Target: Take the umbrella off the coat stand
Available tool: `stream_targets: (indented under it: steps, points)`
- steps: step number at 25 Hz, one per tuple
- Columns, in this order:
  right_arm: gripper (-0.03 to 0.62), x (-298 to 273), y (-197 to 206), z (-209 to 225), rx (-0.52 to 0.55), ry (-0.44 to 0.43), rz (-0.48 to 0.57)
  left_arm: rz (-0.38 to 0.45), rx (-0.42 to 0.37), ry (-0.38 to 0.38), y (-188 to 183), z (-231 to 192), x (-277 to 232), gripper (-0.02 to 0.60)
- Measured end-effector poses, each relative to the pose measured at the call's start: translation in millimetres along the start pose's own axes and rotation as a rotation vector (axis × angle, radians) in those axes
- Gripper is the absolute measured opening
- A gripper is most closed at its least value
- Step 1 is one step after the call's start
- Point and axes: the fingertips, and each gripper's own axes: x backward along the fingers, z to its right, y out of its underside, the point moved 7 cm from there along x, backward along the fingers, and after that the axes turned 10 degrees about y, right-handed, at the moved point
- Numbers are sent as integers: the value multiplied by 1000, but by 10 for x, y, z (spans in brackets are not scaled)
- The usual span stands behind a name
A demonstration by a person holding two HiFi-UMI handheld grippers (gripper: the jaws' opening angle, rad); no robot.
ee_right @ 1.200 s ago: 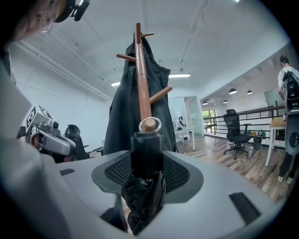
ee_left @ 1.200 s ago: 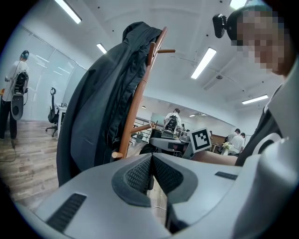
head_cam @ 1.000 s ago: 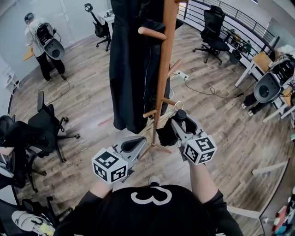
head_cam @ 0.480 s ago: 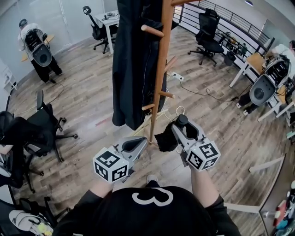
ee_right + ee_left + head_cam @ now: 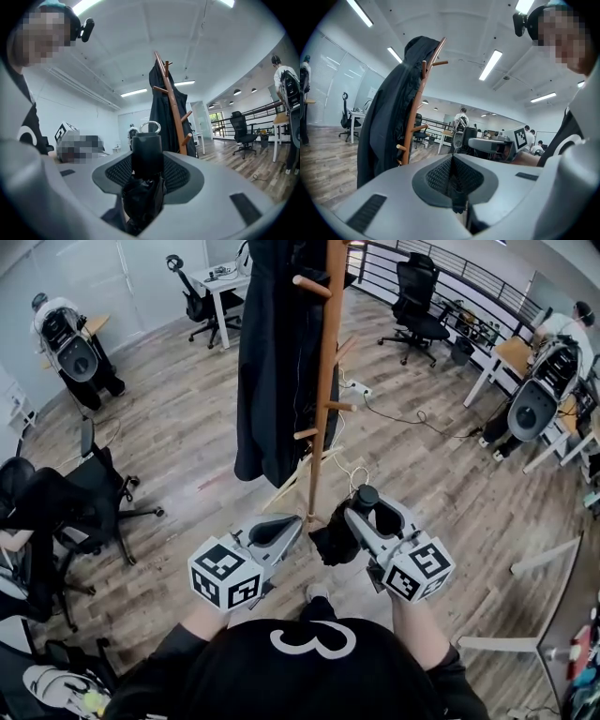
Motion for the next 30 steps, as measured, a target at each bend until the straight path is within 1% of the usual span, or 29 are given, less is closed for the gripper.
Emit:
stream_targets:
  steps: [9,13,18,23,30]
  points:
    - [207,349,48,-539,3,-30,18,2,-26,27,66,274,321,17]
    - [207,461,77,-728,3,-31,22,8,-15,46,97,336,436,17]
    - [207,598,91,-866,-15,-21,37,16,-14,65,106,433,523,15]
    - [207,749,139,-967,4,-11,32,26,-19,85,136,560,567,17]
    - [207,843,171,-1007,0,7,37,21,-12,104,188,648,556,16]
